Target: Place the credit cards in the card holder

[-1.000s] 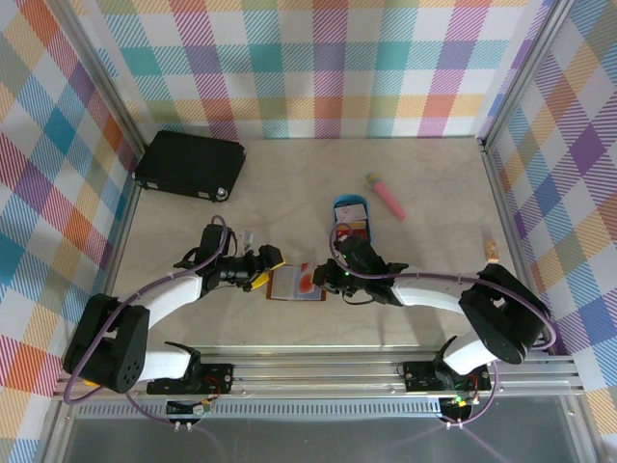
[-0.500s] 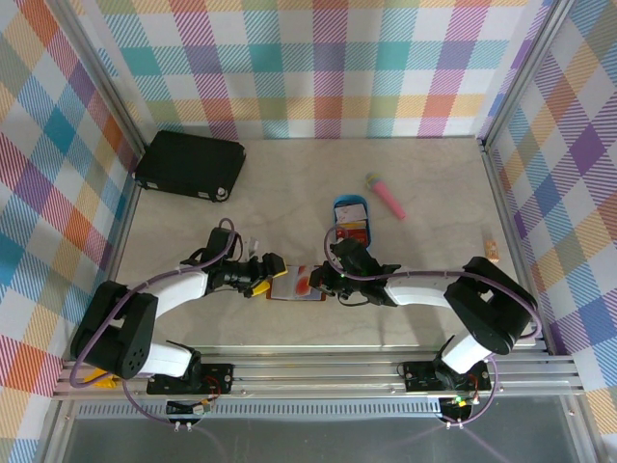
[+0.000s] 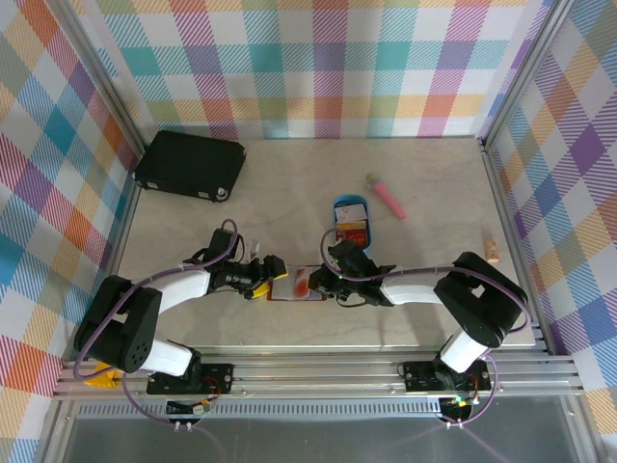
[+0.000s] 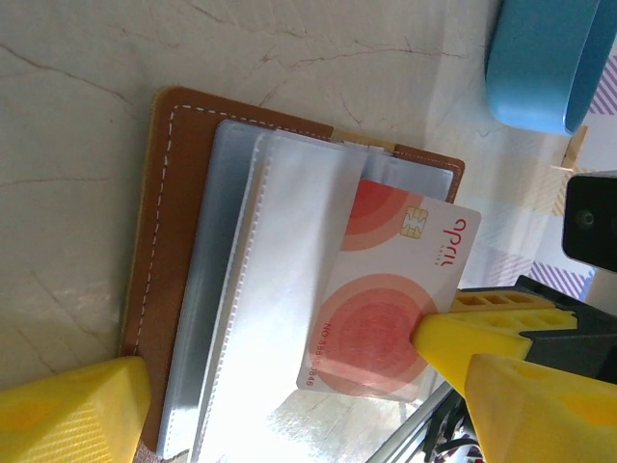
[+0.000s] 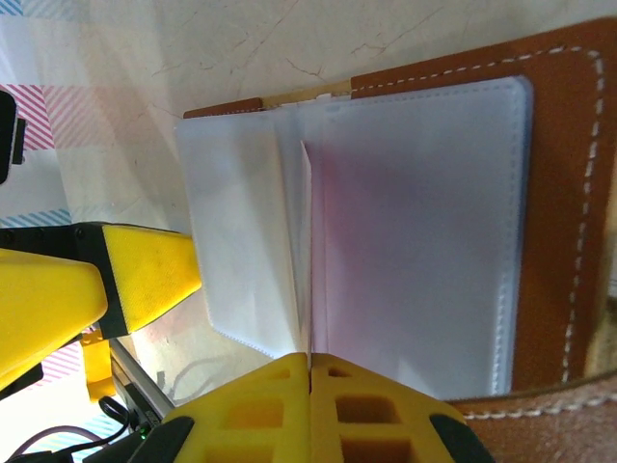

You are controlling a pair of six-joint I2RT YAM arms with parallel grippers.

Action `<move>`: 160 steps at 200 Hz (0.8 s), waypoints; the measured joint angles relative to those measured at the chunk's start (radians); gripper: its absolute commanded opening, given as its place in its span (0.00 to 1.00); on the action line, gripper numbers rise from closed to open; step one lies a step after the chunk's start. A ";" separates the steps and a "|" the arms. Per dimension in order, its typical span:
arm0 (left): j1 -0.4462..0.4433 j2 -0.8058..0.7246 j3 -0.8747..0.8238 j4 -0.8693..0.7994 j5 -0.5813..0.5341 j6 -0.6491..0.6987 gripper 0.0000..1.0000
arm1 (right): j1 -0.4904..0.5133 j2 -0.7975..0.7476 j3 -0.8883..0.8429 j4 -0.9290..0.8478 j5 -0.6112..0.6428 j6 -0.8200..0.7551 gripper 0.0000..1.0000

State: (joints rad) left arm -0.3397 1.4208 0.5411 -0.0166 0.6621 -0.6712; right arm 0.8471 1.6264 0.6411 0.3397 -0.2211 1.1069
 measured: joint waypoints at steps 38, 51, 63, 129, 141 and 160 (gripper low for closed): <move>0.000 0.009 0.000 0.013 0.002 0.000 0.84 | 0.000 0.001 0.001 0.011 -0.007 -0.026 0.00; 0.000 0.013 0.002 0.017 0.002 0.000 0.84 | 0.001 0.001 0.001 0.016 -0.008 -0.036 0.00; 0.000 0.016 0.006 0.017 0.002 0.000 0.83 | 0.002 0.001 0.001 0.018 -0.008 -0.046 0.00; 0.000 0.023 0.013 0.016 0.002 0.011 0.81 | 0.002 0.013 0.021 0.011 -0.018 -0.076 0.00; 0.000 0.023 0.013 0.016 0.001 0.011 0.81 | 0.002 0.015 0.022 0.011 -0.018 -0.076 0.00; -0.002 0.023 0.013 0.016 0.001 0.011 0.81 | 0.002 0.015 0.022 0.011 -0.018 -0.076 0.00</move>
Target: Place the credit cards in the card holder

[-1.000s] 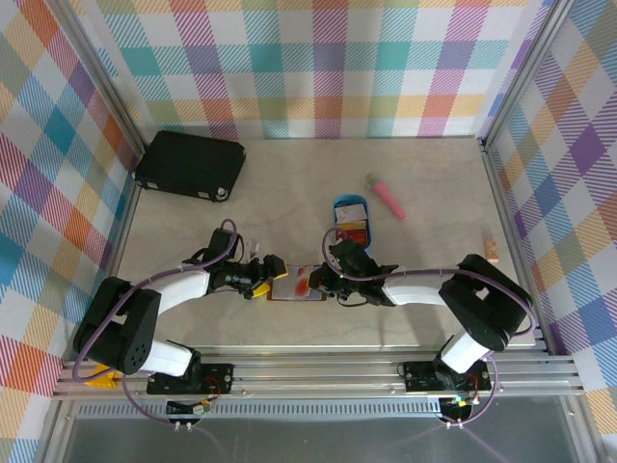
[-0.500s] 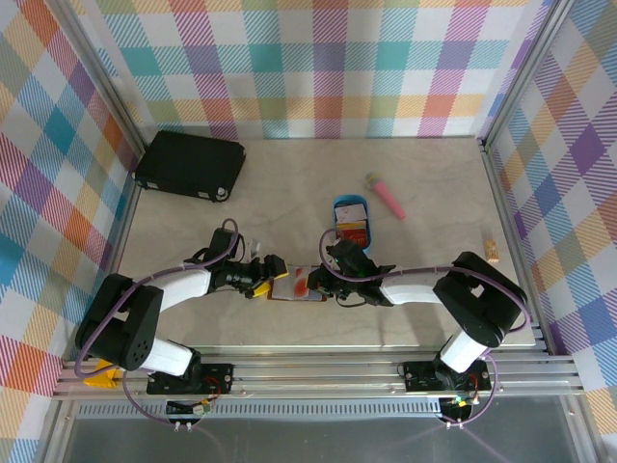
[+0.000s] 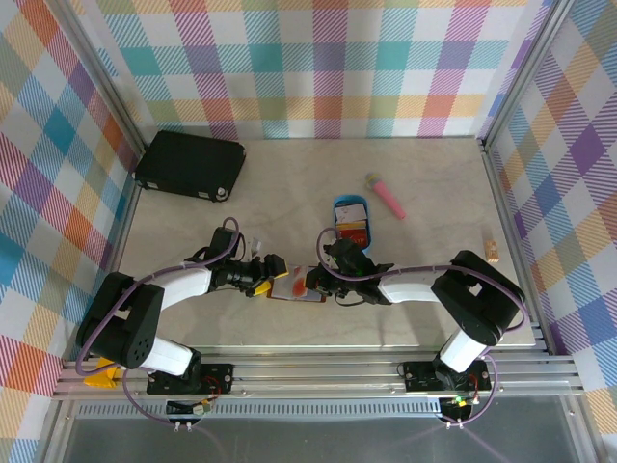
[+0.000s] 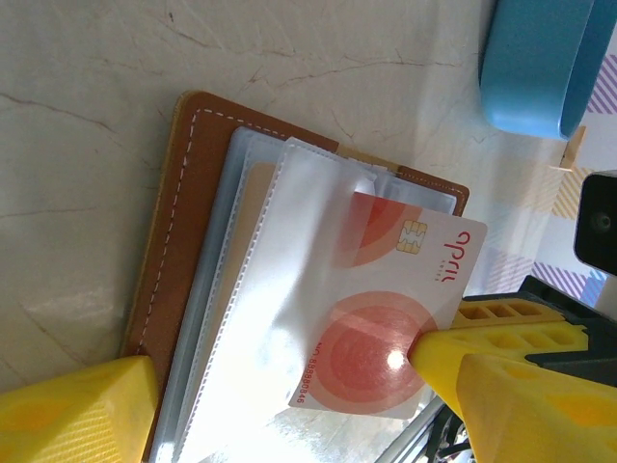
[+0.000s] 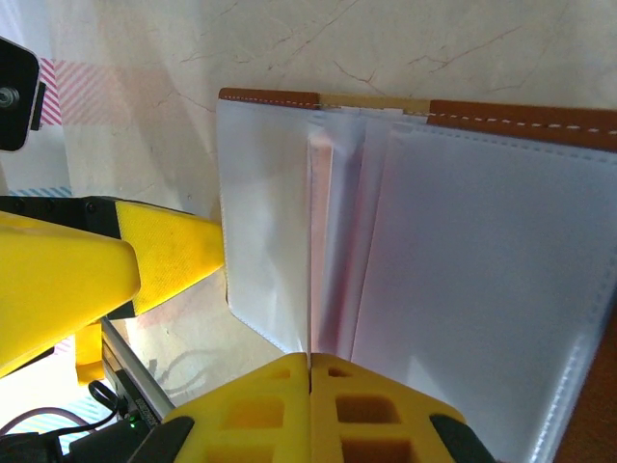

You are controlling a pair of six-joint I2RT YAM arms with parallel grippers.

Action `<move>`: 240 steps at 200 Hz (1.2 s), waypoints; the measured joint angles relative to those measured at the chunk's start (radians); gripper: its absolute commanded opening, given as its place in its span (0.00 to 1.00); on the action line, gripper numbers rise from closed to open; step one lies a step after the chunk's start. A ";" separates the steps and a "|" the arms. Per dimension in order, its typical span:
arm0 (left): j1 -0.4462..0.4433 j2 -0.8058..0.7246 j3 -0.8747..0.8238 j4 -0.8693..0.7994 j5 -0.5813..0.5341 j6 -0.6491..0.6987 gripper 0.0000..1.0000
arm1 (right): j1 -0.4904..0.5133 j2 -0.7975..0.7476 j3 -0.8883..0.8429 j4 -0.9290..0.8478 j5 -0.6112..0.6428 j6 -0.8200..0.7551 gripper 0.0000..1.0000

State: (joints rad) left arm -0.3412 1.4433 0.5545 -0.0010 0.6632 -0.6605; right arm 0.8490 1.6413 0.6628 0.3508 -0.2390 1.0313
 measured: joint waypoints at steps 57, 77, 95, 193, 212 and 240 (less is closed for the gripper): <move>-0.011 0.000 0.000 0.000 -0.004 0.000 0.80 | 0.000 0.006 0.014 -0.019 0.004 -0.031 0.00; -0.014 0.000 0.000 0.000 -0.008 0.000 0.80 | 0.000 0.019 0.026 -0.023 0.012 -0.042 0.00; -0.018 0.000 0.000 0.000 -0.013 0.000 0.80 | 0.000 0.031 0.033 -0.027 0.016 -0.045 0.00; -0.024 -0.001 0.000 -0.004 -0.027 -0.001 0.79 | -0.001 0.093 0.088 -0.046 -0.012 -0.041 0.00; -0.024 -0.001 0.000 -0.004 -0.028 -0.001 0.79 | -0.001 0.102 0.103 -0.062 -0.018 -0.041 0.00; -0.024 -0.001 0.000 -0.004 -0.029 -0.004 0.78 | -0.001 0.106 0.124 -0.089 -0.023 -0.041 0.00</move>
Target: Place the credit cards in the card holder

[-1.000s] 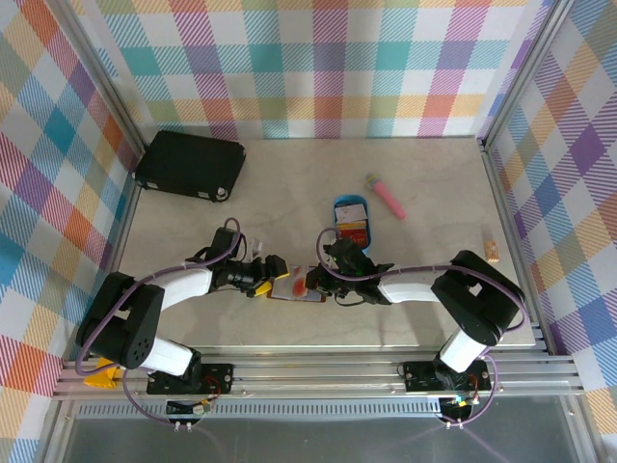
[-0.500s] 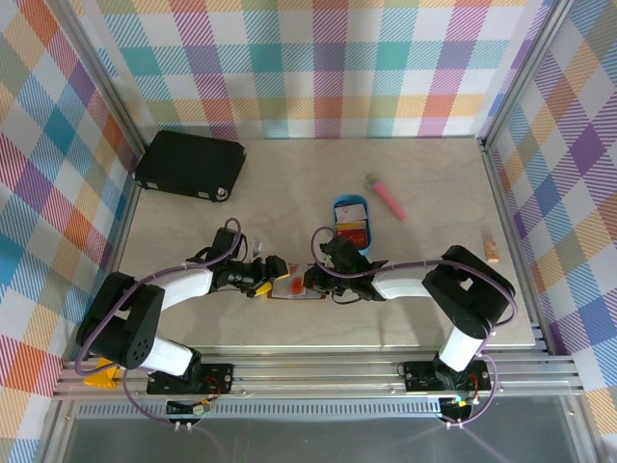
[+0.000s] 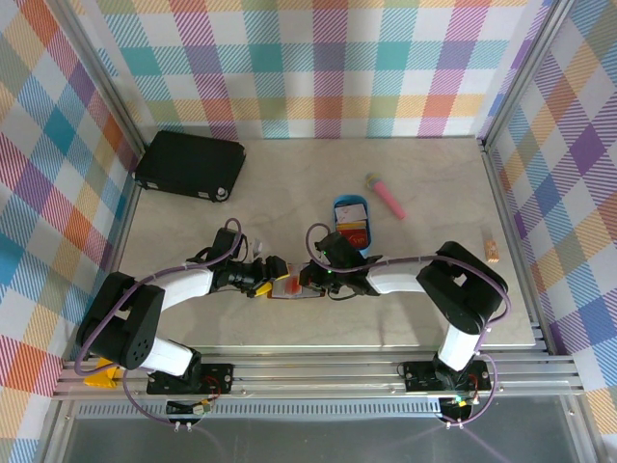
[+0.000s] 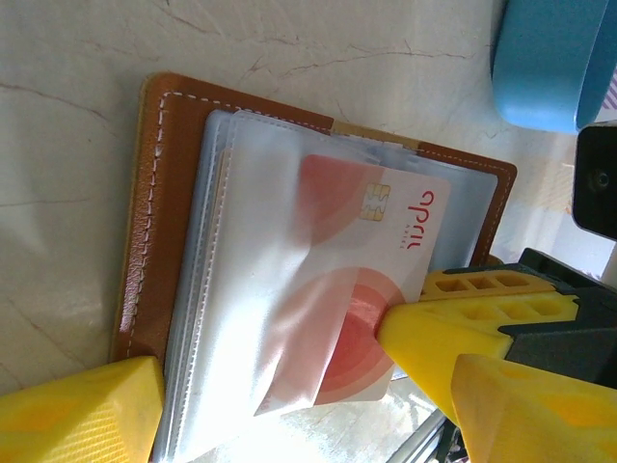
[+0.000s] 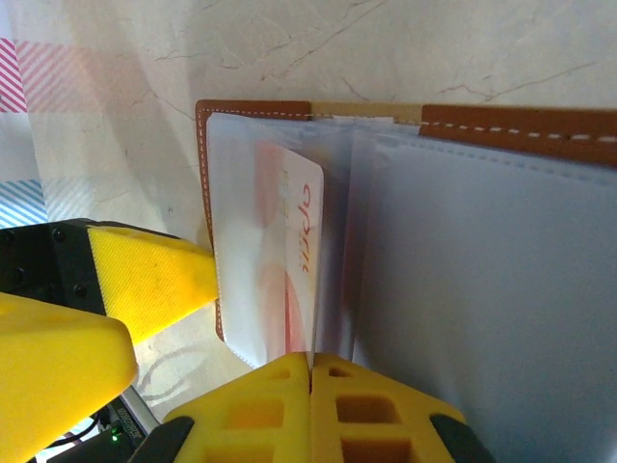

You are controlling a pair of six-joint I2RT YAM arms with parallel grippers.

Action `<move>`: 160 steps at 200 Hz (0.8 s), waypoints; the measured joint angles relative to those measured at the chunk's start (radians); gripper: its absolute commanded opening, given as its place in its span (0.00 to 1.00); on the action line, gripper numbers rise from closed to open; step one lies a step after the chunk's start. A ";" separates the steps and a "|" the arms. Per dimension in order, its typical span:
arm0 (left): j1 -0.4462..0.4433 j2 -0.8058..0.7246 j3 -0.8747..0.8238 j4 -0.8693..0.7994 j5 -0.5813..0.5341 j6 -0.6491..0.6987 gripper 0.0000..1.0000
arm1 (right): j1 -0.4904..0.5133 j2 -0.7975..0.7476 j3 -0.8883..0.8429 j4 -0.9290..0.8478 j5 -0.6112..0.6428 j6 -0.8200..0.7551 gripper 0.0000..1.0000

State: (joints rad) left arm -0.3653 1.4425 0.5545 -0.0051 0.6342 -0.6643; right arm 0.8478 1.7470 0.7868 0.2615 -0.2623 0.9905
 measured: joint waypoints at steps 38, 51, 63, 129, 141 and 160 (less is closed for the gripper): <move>0.000 0.000 0.000 0.000 0.000 0.000 0.78 | 0.000 0.005 0.021 -0.032 0.000 -0.001 0.00; 0.000 0.000 0.000 0.000 0.000 0.000 0.78 | 0.000 0.008 0.030 -0.043 -0.003 -0.002 0.00; 0.000 0.000 0.000 0.000 0.000 0.000 0.78 | 0.000 0.012 0.039 -0.054 -0.005 -0.002 0.00; 0.000 0.000 0.000 -0.001 -0.001 0.000 0.78 | 0.000 0.039 0.106 -0.134 -0.016 -0.012 0.00; 0.000 0.000 0.000 -0.001 -0.001 0.000 0.78 | 0.000 0.045 0.119 -0.152 -0.019 -0.013 0.00; 0.000 0.000 0.004 -0.008 -0.001 0.000 0.78 | 0.000 0.053 0.143 -0.181 -0.020 -0.018 0.00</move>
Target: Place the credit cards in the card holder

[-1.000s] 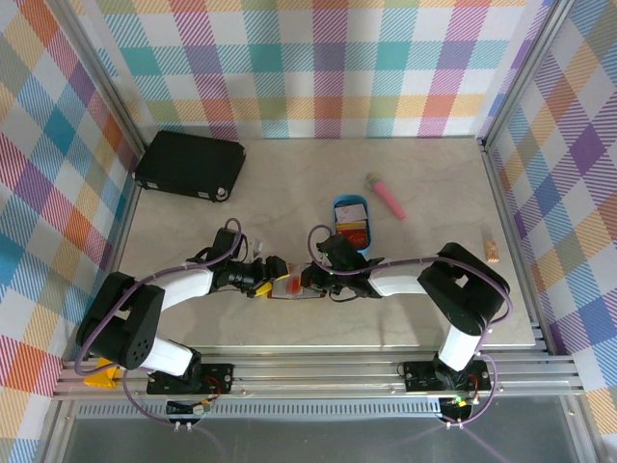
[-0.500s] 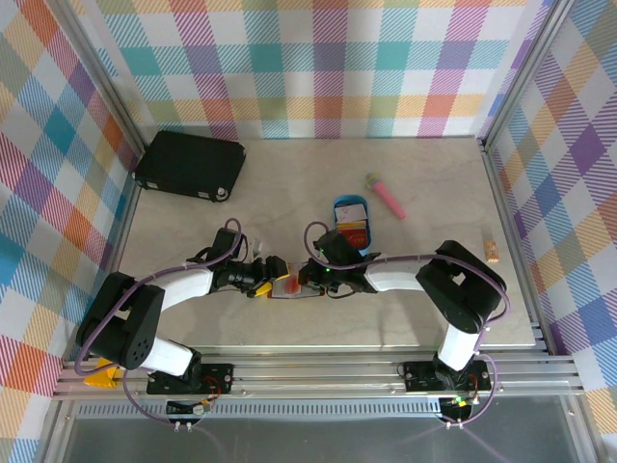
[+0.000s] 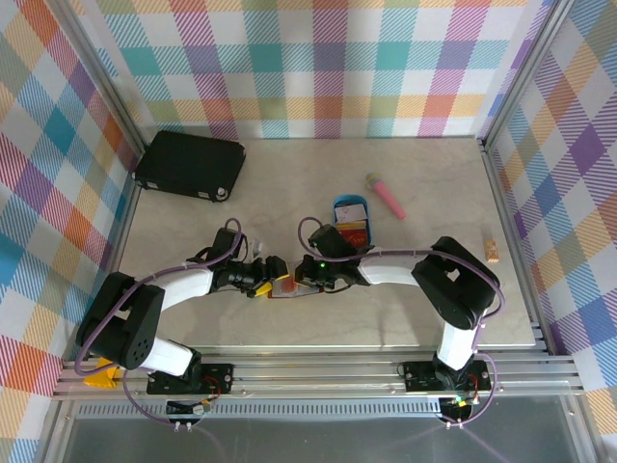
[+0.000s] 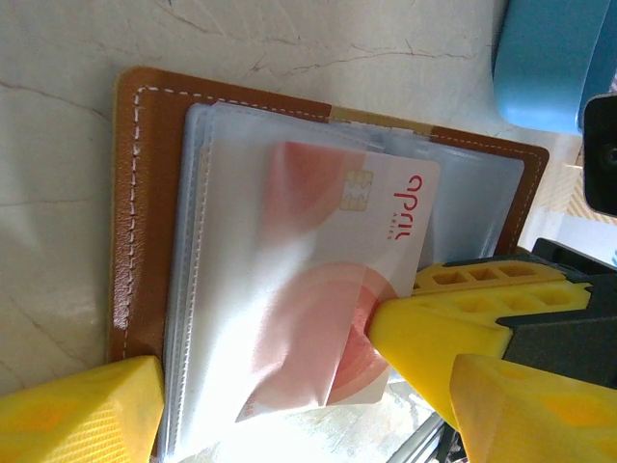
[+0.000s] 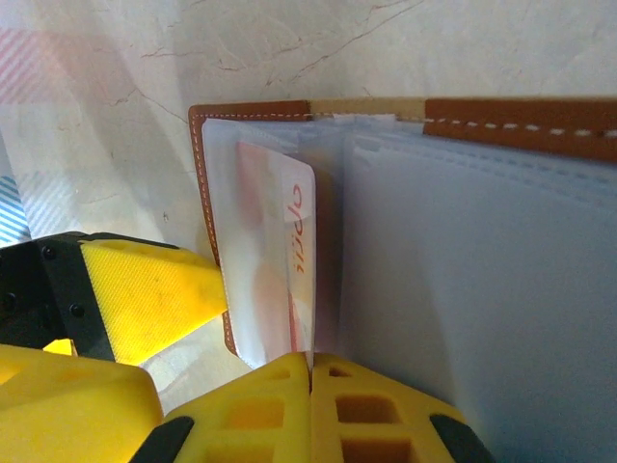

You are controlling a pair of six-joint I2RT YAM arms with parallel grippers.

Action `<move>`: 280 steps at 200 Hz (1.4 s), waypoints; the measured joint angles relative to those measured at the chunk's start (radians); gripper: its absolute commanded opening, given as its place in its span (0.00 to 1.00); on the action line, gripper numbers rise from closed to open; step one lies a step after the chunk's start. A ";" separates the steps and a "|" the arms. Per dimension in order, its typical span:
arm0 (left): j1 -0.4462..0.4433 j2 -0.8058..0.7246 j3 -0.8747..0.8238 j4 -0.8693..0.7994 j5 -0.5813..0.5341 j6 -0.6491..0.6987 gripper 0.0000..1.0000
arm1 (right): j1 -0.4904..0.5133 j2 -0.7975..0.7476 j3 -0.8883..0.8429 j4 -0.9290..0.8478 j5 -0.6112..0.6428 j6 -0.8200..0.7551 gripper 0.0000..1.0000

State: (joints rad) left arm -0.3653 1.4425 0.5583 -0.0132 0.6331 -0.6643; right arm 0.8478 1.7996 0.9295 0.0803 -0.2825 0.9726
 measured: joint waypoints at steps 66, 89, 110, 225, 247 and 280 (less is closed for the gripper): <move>-0.008 0.000 0.017 -0.037 -0.007 0.006 0.78 | 0.003 0.003 0.027 -0.109 0.012 -0.043 0.31; -0.008 0.000 0.021 -0.043 -0.007 0.008 0.77 | 0.004 -0.014 0.050 -0.167 0.029 -0.069 0.32; -0.008 0.000 0.027 -0.048 -0.007 0.010 0.77 | 0.004 -0.041 0.080 -0.213 0.051 -0.086 0.34; -0.008 -0.010 0.030 -0.068 -0.044 0.018 0.61 | 0.038 0.055 0.349 -0.556 0.198 -0.122 0.33; -0.008 -0.022 0.030 -0.078 -0.060 0.023 0.59 | 0.038 0.088 0.372 -0.594 0.204 -0.123 0.34; -0.008 -0.025 0.030 -0.093 -0.076 0.027 0.57 | 0.041 0.112 0.406 -0.628 0.205 -0.126 0.34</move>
State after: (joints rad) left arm -0.3729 1.4178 0.5880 -0.1066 0.5575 -0.6369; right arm 0.8886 1.9118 1.3354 -0.5476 -0.0776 0.8471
